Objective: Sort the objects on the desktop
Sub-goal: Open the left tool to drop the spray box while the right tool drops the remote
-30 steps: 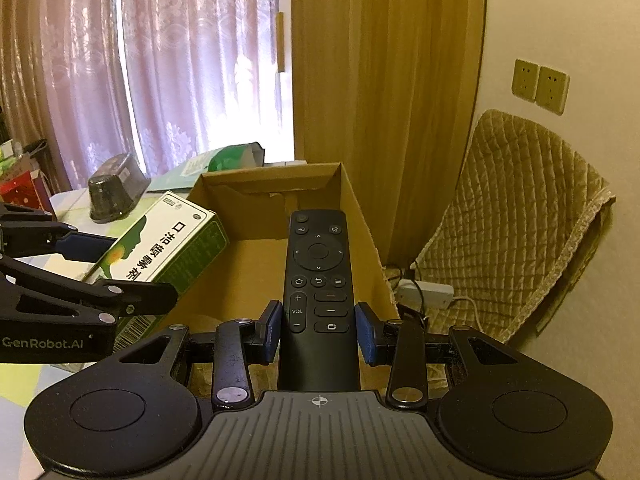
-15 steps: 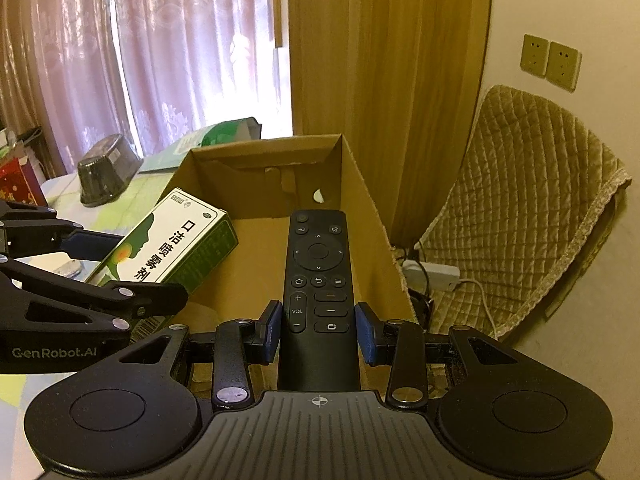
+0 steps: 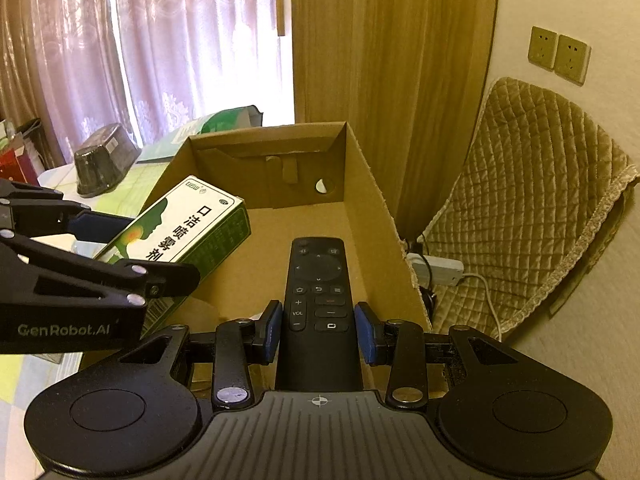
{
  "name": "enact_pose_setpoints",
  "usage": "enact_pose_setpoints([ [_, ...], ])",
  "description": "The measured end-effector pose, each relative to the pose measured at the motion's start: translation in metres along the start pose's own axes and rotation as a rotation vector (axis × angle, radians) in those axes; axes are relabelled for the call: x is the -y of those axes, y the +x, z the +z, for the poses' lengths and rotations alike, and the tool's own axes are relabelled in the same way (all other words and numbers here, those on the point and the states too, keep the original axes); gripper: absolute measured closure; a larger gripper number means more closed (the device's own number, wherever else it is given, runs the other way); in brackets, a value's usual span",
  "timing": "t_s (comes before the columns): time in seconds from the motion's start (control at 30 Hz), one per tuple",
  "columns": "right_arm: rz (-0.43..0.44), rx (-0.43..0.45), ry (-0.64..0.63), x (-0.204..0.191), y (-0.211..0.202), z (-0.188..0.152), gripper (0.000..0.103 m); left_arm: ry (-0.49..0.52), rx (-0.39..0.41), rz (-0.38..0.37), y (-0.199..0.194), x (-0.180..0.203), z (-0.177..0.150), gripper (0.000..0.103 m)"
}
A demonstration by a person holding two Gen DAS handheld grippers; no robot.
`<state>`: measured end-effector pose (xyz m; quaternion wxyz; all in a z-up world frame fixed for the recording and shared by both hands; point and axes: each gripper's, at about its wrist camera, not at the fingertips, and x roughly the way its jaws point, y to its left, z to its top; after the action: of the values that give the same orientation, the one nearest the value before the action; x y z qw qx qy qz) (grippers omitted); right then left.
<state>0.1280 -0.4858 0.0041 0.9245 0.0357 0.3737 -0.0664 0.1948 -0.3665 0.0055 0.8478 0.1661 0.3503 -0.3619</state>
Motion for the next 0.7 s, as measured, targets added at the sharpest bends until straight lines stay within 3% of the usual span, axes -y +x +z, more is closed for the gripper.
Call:
enact_pose_setpoints([
  [0.3, 0.0, -0.001, -0.003, 0.001, 0.004, 0.001, 0.065, 0.002, 0.034, 0.006, -0.004, -0.003, 0.005, 0.051],
  [0.7, 0.002, -0.008, -0.016, -0.005, 0.013, 0.003, 0.065, -0.058, 0.059, 0.067, -0.03, -0.036, -0.009, 0.049],
])
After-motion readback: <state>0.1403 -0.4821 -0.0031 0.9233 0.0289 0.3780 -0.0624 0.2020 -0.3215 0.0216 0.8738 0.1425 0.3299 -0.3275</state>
